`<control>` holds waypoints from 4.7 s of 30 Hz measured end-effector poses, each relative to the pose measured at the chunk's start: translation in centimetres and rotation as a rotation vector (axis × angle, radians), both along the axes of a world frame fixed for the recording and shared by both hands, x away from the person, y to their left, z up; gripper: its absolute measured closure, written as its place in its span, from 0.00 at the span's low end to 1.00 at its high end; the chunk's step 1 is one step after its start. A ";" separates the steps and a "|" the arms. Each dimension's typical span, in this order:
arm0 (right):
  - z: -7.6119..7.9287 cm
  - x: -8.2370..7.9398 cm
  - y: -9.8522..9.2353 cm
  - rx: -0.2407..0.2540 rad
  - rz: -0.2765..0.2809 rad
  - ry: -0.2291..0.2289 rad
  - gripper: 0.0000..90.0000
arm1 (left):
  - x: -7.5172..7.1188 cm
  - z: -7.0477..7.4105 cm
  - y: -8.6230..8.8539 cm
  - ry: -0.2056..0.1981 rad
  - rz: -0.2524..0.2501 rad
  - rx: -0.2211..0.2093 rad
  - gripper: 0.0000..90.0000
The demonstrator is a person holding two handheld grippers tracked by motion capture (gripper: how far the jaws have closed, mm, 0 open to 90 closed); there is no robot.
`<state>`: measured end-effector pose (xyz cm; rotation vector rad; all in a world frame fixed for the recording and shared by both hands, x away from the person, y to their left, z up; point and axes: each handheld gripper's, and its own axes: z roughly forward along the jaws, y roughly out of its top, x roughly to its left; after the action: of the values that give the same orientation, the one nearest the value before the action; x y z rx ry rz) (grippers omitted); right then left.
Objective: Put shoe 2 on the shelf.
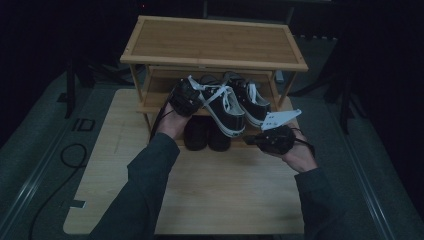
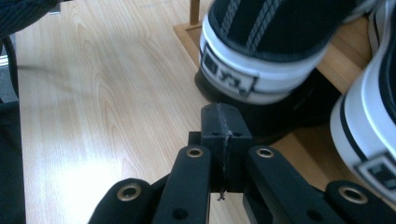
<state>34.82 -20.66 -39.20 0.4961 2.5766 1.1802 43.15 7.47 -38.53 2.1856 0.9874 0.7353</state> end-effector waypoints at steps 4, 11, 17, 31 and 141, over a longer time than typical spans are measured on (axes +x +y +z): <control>0.2 0.1 0.6 0.005 0.005 -0.007 1.00 | -0.1 -0.2 0.1 -0.005 0.001 -0.004 1.00; 0.3 0.3 1.0 0.009 0.004 -0.010 1.00 | -0.1 -0.4 0.8 0.007 0.009 -0.010 1.00; 0.3 0.3 1.1 0.013 0.004 -0.017 1.00 | -0.2 -0.4 1.6 0.006 0.003 -0.014 1.00; 0.1 0.0 2.6 0.014 0.027 -0.047 1.00 | -0.4 -0.7 1.8 -0.020 -0.005 -0.011 1.00; 0.0 2.2 9.9 0.039 0.004 -0.155 1.00 | -0.8 -1.0 3.0 -0.040 0.014 -0.011 1.00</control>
<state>37.00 -10.81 -39.18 0.3920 2.4289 1.2218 42.37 10.49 -39.55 2.1479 0.9857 0.7751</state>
